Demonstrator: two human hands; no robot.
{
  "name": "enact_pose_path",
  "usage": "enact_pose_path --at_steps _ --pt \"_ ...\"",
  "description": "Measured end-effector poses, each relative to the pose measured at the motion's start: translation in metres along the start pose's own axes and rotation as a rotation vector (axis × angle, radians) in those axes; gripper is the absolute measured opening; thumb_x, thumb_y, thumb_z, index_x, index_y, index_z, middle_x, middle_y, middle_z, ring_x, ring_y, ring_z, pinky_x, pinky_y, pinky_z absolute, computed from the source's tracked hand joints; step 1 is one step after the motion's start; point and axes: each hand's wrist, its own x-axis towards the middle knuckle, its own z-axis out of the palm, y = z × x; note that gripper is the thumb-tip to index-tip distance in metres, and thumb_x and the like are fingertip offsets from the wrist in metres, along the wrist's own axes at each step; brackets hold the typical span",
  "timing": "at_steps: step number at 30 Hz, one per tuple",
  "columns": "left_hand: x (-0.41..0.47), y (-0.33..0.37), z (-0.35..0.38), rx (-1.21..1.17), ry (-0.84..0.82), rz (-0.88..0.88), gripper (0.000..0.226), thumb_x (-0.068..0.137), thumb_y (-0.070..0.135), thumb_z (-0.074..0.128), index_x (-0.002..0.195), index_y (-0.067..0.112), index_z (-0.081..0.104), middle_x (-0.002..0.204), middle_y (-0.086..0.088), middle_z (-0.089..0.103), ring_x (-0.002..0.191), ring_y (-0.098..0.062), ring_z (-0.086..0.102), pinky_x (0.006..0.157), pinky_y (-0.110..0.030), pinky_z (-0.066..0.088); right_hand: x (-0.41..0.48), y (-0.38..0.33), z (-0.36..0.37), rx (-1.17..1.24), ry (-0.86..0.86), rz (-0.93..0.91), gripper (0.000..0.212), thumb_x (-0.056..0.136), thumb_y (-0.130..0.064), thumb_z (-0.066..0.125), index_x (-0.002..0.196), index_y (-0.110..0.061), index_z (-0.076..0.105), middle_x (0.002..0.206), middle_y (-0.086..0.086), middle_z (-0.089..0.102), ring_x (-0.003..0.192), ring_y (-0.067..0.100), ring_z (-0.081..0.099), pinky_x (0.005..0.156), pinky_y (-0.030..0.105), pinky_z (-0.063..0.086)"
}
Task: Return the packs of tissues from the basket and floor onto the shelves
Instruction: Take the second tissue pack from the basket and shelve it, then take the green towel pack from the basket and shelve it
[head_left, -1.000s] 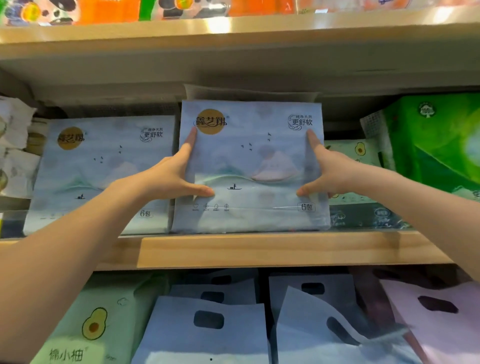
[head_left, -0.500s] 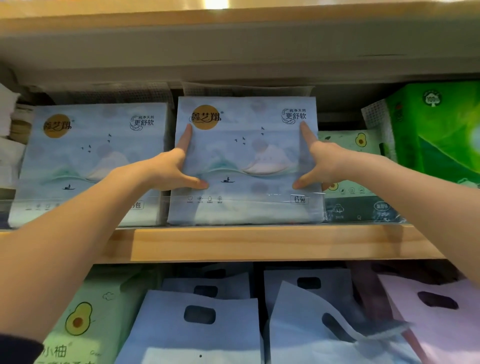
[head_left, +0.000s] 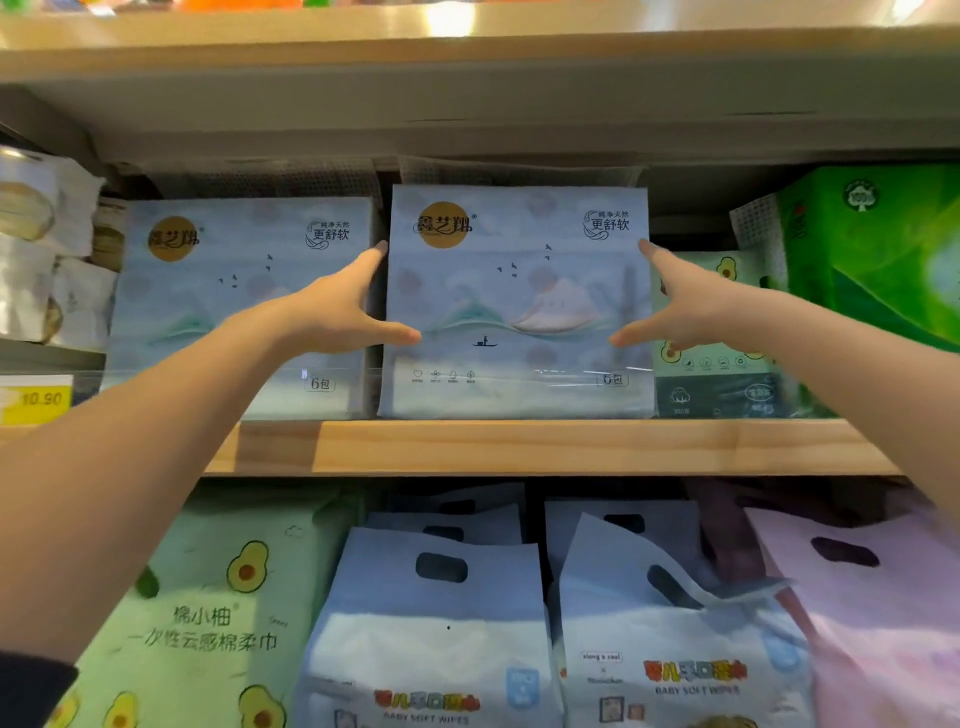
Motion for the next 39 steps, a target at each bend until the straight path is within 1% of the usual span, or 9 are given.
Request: enact_pose_path --at_steps 4,7,13,17,20,22,25,29,39 --pt "-0.027 0.000 -0.014 0.014 -0.014 0.010 0.093 0.077 0.044 0.068 0.149 0.023 0.012 0.154 -0.001 0.023 0.138 -0.020 0.030 0.107 -0.040 0.032 -0.025 -0.011 -0.004 -0.002 0.046 -0.017 0.093 0.075 -0.034 0.072 0.147 -0.021 0.014 0.152 0.008 0.025 0.134 0.028 0.032 0.095 0.034 0.036" --pt "-0.052 0.006 -0.026 -0.020 -0.016 0.031 0.088 0.079 0.042 0.067 0.148 0.024 0.014 0.153 -0.004 0.027 0.136 -0.023 0.034 0.105 -0.040 0.033 -0.054 -0.025 -0.007 0.092 0.024 0.002 0.080 0.076 -0.036 0.070 0.142 -0.020 0.029 0.147 0.010 0.033 0.132 0.026 0.036 0.099 0.034 0.034" --pt "-0.098 0.008 -0.030 -0.090 -0.022 0.092 0.086 0.075 0.046 0.069 0.145 0.026 0.024 0.148 -0.005 0.035 0.127 -0.024 0.045 0.100 -0.040 0.041 -0.113 -0.044 0.002 0.150 0.035 0.009 0.070 0.077 -0.033 0.071 0.137 -0.019 0.039 0.141 0.009 0.042 0.127 0.021 0.042 0.098 0.032 0.035" --pt "-0.140 0.009 -0.026 -0.086 -0.039 0.184 0.079 0.077 0.042 0.069 0.143 0.023 0.030 0.149 -0.001 0.035 0.131 -0.020 0.041 0.099 -0.034 0.038 -0.154 -0.051 0.011 0.067 0.023 -0.046 0.066 0.079 -0.032 0.069 0.136 -0.017 0.039 0.141 0.007 0.042 0.128 0.022 0.041 0.103 0.036 0.034" --pt "-0.173 0.007 -0.033 0.035 -0.103 0.203 0.070 0.082 0.042 0.064 0.141 0.022 0.034 0.147 -0.002 0.039 0.129 -0.022 0.043 0.094 -0.031 0.038 -0.188 -0.052 0.014 -0.026 -0.005 -0.070 0.065 0.079 -0.036 0.066 0.136 -0.019 0.039 0.140 0.009 0.043 0.129 0.024 0.040 0.103 0.036 0.032" --pt "-0.199 0.007 -0.037 0.128 -0.130 0.211 0.065 0.085 0.041 0.060 0.141 0.020 0.035 0.146 -0.004 0.040 0.129 -0.023 0.042 0.099 -0.034 0.036 -0.213 -0.051 0.018 -0.061 -0.047 -0.112 0.067 0.080 -0.034 0.066 0.138 -0.016 0.036 0.142 0.009 0.041 0.130 0.025 0.039 0.103 0.034 0.031" --pt "-0.243 0.006 -0.037 0.180 -0.161 0.184 0.064 0.086 0.041 0.058 0.141 0.018 0.034 0.146 -0.006 0.039 0.131 -0.023 0.039 0.107 -0.038 0.030 -0.257 -0.044 0.027 -0.056 -0.099 -0.129 0.068 0.080 -0.032 0.066 0.139 -0.014 0.036 0.142 0.010 0.041 0.131 0.025 0.037 0.102 0.032 0.031" --pt "-0.309 0.006 -0.024 0.163 -0.206 0.114 0.061 0.089 0.038 0.055 0.142 0.017 0.033 0.147 -0.006 0.038 0.131 -0.023 0.038 0.105 -0.035 0.030 -0.324 -0.023 0.048 -0.043 -0.177 -0.129 0.067 0.081 -0.032 0.065 0.139 -0.012 0.036 0.143 0.013 0.040 0.132 0.026 0.035 0.105 0.034 0.027" --pt "-0.521 0.008 0.035 0.352 -0.561 0.008 0.062 0.090 0.039 0.051 0.144 0.021 0.028 0.152 -0.006 0.028 0.129 -0.030 0.041 0.091 -0.042 0.044 -0.518 0.014 0.089 -0.109 -0.467 -0.091 0.062 0.088 -0.034 0.054 0.141 -0.011 0.031 0.142 0.015 0.038 0.130 0.033 0.035 0.102 0.044 0.035"
